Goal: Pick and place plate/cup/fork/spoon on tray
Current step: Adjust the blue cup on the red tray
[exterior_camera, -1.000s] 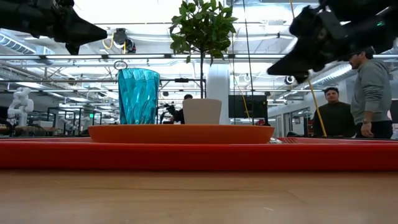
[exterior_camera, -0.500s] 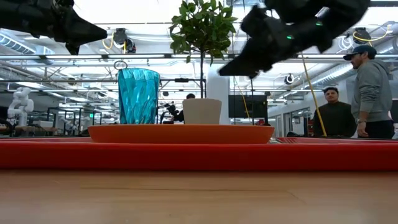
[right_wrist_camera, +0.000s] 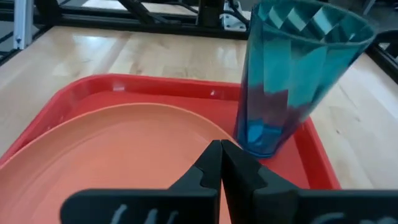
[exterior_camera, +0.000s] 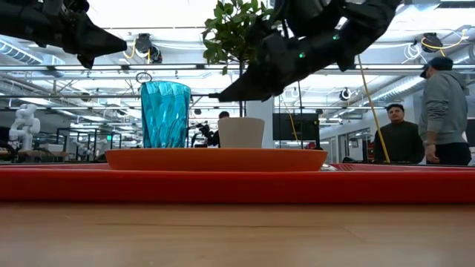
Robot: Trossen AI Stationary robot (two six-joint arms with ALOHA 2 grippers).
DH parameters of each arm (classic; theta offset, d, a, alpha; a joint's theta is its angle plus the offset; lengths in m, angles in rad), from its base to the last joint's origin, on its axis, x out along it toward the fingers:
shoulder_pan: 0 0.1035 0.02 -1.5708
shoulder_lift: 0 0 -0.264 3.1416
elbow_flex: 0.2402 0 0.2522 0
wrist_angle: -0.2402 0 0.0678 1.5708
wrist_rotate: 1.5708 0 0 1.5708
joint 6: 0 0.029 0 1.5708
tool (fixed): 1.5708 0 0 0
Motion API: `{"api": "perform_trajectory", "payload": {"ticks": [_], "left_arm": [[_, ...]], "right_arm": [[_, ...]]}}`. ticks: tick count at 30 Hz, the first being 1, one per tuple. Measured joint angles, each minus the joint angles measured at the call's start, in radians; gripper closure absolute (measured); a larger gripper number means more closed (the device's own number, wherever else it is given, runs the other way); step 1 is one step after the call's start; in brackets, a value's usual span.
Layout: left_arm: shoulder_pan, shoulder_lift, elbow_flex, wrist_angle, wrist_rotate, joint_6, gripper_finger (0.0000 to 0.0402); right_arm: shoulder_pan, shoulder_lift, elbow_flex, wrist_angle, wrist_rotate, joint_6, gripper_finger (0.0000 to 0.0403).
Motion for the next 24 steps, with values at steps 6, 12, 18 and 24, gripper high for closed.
{"api": "perform_trajectory", "payload": {"ticks": [6, 12, 18, 24], "left_arm": [[0.000, 0.000, 0.000, -0.002, 0.000, 0.000, 0.0355], [-0.001, 0.000, 0.000, -0.003, -0.001, 0.001, 0.0355], [-0.001, 0.000, 0.000, -0.011, 0.000, 0.000, 0.0355], [-0.001, 0.000, 0.000, -0.011, -0.001, 0.005, 0.0355]], "right_arm": [[0.009, 0.064, 0.054, 0.000, -0.002, -0.003, 0.0403], [0.027, 0.086, 0.092, 0.001, -0.002, -0.018, 0.0403], [0.027, 0.086, 0.099, 0.000, 0.053, -0.018, 0.0403], [0.027, 0.086, 0.099, 0.011, 0.056, -0.022, 0.0403]]}}
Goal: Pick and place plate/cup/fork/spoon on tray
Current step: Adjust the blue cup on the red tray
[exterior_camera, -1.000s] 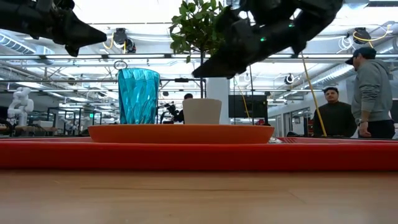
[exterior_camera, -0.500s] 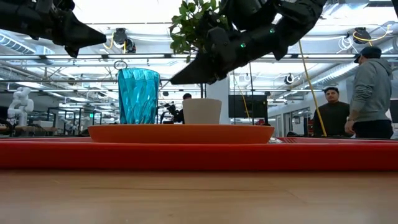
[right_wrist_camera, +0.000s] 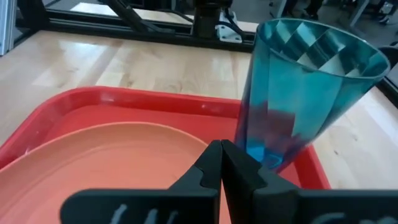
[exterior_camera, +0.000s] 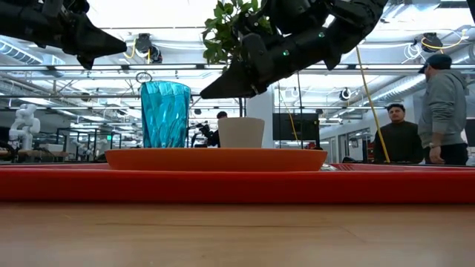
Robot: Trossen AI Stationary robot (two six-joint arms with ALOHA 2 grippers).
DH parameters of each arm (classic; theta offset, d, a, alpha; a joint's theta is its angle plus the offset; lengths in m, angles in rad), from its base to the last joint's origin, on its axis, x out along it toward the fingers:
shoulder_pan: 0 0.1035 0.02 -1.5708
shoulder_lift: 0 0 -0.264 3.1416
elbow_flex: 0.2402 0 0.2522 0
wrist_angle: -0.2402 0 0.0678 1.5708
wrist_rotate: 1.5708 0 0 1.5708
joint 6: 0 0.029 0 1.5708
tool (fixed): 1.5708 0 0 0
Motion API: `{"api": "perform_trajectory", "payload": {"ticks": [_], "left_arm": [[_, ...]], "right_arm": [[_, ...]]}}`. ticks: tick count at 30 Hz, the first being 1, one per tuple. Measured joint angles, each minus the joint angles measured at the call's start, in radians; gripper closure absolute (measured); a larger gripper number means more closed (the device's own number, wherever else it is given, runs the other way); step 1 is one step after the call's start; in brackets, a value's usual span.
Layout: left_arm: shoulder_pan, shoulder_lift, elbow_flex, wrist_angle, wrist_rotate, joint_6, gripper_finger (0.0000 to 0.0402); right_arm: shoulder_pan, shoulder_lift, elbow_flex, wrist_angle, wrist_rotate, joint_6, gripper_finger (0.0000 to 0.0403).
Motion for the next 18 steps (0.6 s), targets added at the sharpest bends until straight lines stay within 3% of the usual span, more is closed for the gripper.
{"api": "perform_trajectory", "payload": {"ticks": [4, 8, 18], "left_arm": [[0.000, 0.000, 0.000, 0.000, 0.000, 0.001, 0.0355], [0.000, 0.000, 0.000, 0.001, 0.000, 0.002, 0.0355], [-0.002, 0.000, 0.000, 0.001, 0.000, 0.001, 0.0355]], "right_arm": [[0.000, 0.003, 0.000, 0.029, -0.009, -0.015, 0.0403], [-0.008, 0.038, 0.000, 0.122, -0.085, 0.006, 0.0403], [-0.018, 0.047, 0.000, 0.129, -0.058, -0.005, 0.0403]]}}
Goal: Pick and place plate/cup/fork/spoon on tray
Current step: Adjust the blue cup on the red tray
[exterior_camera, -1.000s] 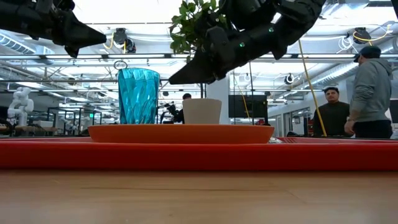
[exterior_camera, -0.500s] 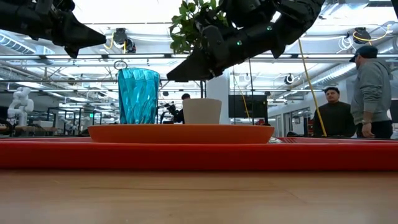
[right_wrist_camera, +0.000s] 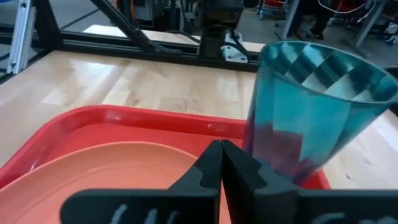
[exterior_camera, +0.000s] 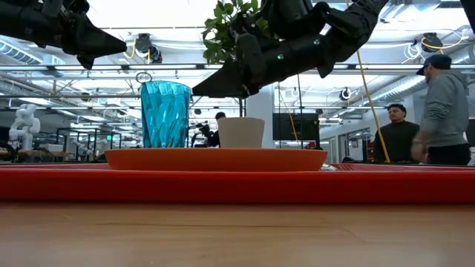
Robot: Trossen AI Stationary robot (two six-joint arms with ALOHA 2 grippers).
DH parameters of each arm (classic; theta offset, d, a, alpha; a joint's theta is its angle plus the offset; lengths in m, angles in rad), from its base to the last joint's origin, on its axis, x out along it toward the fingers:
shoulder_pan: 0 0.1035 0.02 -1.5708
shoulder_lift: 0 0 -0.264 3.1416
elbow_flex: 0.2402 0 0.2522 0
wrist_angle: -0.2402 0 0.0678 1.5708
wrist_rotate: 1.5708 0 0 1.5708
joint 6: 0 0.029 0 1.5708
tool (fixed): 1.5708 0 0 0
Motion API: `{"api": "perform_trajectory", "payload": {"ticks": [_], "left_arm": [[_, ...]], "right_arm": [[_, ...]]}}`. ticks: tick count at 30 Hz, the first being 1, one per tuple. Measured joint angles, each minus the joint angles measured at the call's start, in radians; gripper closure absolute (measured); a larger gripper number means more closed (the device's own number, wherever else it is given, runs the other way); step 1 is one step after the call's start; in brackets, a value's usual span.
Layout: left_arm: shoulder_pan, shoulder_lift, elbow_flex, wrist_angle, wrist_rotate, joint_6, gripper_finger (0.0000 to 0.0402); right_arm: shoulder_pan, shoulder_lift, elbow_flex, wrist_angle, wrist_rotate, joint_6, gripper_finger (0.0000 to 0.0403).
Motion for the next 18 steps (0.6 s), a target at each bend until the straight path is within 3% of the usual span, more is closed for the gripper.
{"api": "perform_trajectory", "payload": {"ticks": [18], "left_arm": [[0.000, 0.000, 0.000, 0.002, 0.000, -0.005, 0.0355]], "right_arm": [[-0.005, 0.000, 0.000, 0.084, -0.024, 0.060, 0.0403]]}}
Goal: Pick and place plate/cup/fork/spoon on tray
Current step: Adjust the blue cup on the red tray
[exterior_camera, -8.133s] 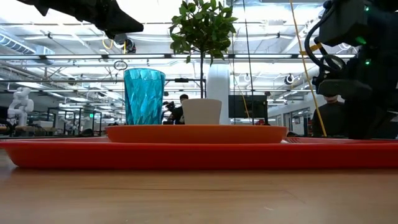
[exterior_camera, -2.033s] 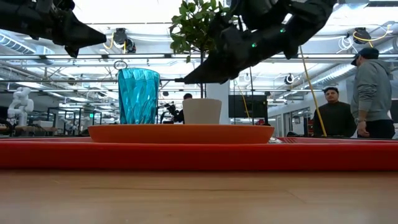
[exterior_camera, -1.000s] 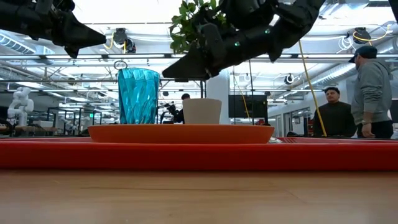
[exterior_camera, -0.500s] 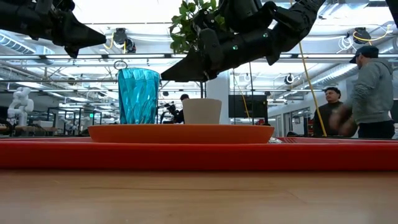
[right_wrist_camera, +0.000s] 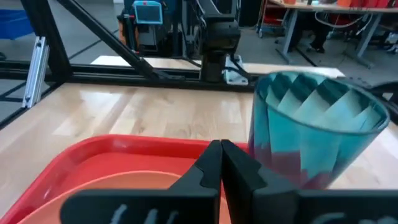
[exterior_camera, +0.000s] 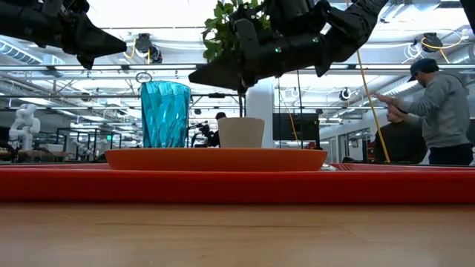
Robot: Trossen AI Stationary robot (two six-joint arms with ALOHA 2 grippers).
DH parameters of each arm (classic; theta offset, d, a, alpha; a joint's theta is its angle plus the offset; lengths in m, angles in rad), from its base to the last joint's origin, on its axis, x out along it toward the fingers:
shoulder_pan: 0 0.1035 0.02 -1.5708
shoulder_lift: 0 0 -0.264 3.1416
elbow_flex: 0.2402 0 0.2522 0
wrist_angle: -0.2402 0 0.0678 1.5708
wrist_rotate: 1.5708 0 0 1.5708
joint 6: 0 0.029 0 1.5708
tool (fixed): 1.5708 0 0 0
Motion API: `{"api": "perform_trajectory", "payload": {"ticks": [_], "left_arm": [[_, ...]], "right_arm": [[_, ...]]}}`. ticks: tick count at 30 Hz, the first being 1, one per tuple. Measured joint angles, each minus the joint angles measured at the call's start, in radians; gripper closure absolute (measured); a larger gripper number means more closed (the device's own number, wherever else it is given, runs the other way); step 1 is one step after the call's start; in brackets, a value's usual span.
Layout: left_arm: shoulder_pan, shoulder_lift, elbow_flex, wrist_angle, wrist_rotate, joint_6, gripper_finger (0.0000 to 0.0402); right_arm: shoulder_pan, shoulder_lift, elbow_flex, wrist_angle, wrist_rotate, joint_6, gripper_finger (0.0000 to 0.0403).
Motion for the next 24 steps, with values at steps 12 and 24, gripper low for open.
{"api": "perform_trajectory", "payload": {"ticks": [12, 24], "left_arm": [[0.000, 0.000, 0.000, -0.001, 0.000, 0.000, 0.0355], [0.000, 0.000, 0.000, -0.009, 0.000, 0.004, 0.0355]], "right_arm": [[0.026, 0.063, 0.014, -0.047, 0.000, -0.070, 0.0403], [0.001, 0.084, 0.086, -0.141, 0.001, -0.104, 0.0403]]}}
